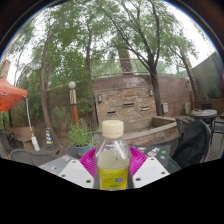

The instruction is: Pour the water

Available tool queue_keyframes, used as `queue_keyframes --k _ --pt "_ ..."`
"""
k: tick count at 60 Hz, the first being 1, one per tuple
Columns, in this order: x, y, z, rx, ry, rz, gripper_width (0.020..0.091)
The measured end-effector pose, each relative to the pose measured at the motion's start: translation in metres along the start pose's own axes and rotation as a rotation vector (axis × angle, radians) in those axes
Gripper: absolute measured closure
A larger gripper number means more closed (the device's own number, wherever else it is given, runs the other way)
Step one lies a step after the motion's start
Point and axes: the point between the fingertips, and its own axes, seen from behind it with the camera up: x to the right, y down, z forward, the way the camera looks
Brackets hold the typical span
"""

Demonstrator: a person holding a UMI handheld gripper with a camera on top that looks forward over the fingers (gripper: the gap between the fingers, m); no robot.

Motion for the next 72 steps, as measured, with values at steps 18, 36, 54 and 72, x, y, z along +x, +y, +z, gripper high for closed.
queue_keyframes --k 18,36,54,72 --pt "0.083 0.191 -0.021 -0.171 0.007 -0.094 0.0707" --pt "0.098 0.208 -0.048 -0.238 0.007 -0.091 0.0477" --pt "0.089 0.178 -0.143 -0.372 0.063 -0.026 0.0266" --pt "0.015 0.071 -0.297 -0.388 0.110 -0.122 0.0270"
